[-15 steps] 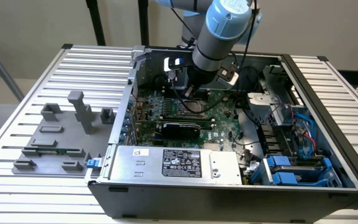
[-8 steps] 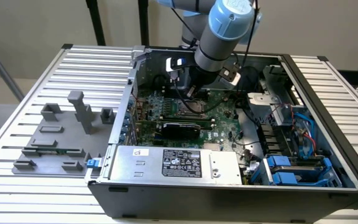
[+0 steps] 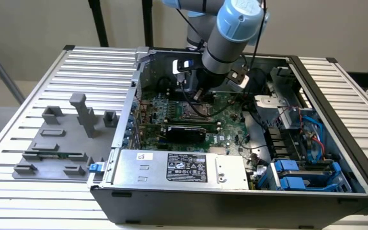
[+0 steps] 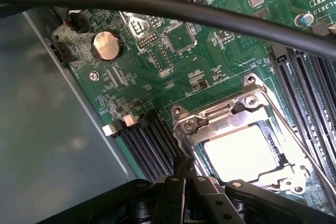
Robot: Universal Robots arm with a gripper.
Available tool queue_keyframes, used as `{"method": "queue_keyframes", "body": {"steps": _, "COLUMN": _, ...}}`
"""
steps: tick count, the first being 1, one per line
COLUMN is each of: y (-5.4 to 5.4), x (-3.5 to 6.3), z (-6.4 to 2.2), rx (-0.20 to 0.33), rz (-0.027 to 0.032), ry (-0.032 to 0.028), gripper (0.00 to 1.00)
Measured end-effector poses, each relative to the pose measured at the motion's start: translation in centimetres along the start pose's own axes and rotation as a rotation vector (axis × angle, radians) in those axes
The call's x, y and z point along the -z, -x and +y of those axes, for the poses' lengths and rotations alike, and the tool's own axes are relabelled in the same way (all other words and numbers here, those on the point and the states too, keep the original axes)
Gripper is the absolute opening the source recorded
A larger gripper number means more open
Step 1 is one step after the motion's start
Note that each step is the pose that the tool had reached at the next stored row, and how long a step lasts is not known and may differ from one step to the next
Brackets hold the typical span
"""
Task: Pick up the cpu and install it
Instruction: 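Install the first cpu locking lever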
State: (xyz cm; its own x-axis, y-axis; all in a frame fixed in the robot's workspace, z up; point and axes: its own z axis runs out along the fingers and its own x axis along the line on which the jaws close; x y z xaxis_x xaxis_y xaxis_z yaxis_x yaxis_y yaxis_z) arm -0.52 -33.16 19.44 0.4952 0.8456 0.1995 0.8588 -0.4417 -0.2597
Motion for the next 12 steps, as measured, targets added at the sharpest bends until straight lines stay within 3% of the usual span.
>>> {"method": "queue_keyframes", "body": {"steps": 8, "y": -0.11, "x": -0.05, "z": 0.25, "rx": 0.0, "rz": 0.0016, "ry": -0.0008, "gripper": 0.11}}
{"method": "queue_keyframes", "body": {"steps": 12, "y": -0.11, "x": -0.04, "z": 0.4, "rx": 0.002, "rz": 0.0134, "ry": -0.0074, "gripper": 0.11}}
